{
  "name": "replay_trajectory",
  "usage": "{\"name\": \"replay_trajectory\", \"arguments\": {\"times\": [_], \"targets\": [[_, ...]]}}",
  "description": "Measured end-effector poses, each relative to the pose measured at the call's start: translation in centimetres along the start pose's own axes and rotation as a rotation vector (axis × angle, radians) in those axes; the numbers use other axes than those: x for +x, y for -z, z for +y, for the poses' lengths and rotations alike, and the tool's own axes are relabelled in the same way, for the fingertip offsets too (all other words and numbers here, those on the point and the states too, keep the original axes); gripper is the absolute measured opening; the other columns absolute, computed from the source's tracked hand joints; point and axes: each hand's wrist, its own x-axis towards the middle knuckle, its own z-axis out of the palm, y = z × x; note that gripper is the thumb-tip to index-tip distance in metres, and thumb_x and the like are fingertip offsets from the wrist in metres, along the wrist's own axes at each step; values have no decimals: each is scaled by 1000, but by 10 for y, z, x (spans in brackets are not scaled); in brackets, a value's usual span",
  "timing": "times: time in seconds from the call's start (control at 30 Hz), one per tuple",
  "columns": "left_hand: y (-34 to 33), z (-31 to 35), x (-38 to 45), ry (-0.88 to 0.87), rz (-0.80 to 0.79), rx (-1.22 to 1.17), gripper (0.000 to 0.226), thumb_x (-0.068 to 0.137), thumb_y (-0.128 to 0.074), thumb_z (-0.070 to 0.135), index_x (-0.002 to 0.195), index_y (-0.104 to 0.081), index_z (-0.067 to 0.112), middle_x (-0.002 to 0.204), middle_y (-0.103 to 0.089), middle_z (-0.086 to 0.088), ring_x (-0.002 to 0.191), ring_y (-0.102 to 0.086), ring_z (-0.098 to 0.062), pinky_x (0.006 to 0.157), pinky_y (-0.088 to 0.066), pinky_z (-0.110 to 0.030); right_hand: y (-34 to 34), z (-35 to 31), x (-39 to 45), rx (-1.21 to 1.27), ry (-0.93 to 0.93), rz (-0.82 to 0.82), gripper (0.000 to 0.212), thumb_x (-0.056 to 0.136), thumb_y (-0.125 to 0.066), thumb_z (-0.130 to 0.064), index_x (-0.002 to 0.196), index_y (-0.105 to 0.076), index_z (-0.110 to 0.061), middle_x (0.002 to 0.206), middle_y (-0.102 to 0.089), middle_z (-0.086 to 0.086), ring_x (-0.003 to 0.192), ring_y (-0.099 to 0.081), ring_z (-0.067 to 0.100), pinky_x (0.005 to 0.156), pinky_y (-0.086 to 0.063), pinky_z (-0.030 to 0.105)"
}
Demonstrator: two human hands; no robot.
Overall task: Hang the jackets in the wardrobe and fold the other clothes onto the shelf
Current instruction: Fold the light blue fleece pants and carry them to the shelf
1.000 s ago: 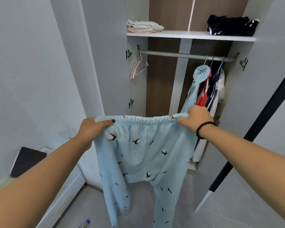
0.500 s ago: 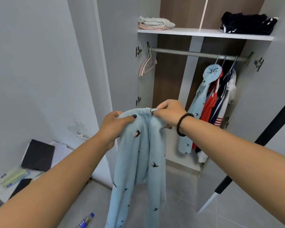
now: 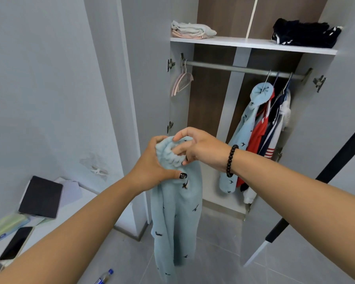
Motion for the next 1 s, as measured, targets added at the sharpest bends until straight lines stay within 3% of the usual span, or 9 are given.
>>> {"name": "replay_trajectory", "arguments": {"times": [0.07,0.17,0.33,0.43,0.53,0.67,0.83,0.93,1.0], "targets": [[-2,0,3,-45,1,49,87,54,-91,17,124,-40,27,124,-54,-1,113,-58,-13,94,-50,-24,0,4,-4,-42,31,-50,46,78,-42,20,104,-51,-17,113,-65,22,111,-60,31,91,-50,39],[-6,1,6,-122,-37,121,75,59,-88,19,112,-39,41,124,-52,0,108,-57,-3,85,-45,-9,2,9,-9,-56,92,-82,48,79,-42,21,109,-49,-15,108,-68,22,105,-63,29,84,-49,33],[-5,-1,16,-144,-113,0,68,75,-80,4,127,-41,23,124,-57,-2,109,-62,-9,89,-51,-22,17,19,-20,-150,277,72,42,77,-46,20,108,-50,-8,93,-72,9,83,-64,8,63,-44,11],[3,-2,21,-195,-76,31,65,77,-77,2,127,-44,26,120,-58,8,109,-60,-4,86,-48,-14,36,36,-29,-328,316,175,35,77,-59,5,104,-54,-17,94,-70,-2,83,-62,2,67,-45,15],[14,2,26,-217,-52,19,62,79,-76,5,125,-45,32,116,-59,18,111,-60,-4,85,-48,-12,47,64,-31,-626,220,79,29,80,-69,-17,107,-58,-21,102,-64,-7,95,-56,4,85,-45,18],[24,11,31,-279,-98,59,57,80,-75,7,123,-49,32,119,-60,17,114,-59,-7,88,-47,-13,55,91,-23,-1026,163,82,22,89,-62,-35,97,-64,-16,98,-56,-5,94,-36,13,86,-30,32],[38,12,30,-315,-197,169,42,83,-71,18,120,-54,26,116,-63,14,110,-61,-10,87,-47,-14,61,76,-27,-1146,523,240,7,78,-73,-29,79,-73,-22,140,-44,2,127,-29,23,98,-22,41],[49,9,30,-271,-196,183,36,85,-70,12,117,-58,24,112,-66,8,107,-63,-14,88,-50,-20,48,64,-24,-1206,682,98,9,73,-75,-20,70,-68,-16,114,-62,2,129,-39,29,97,-26,47],[56,6,29,-250,-173,200,33,86,-69,10,116,-61,22,112,-67,7,107,-63,-15,90,-51,-23,42,61,-19,-1127,608,6,14,80,-71,-21,71,-64,-12,92,-62,-3,130,-37,19,102,-21,45]]}}
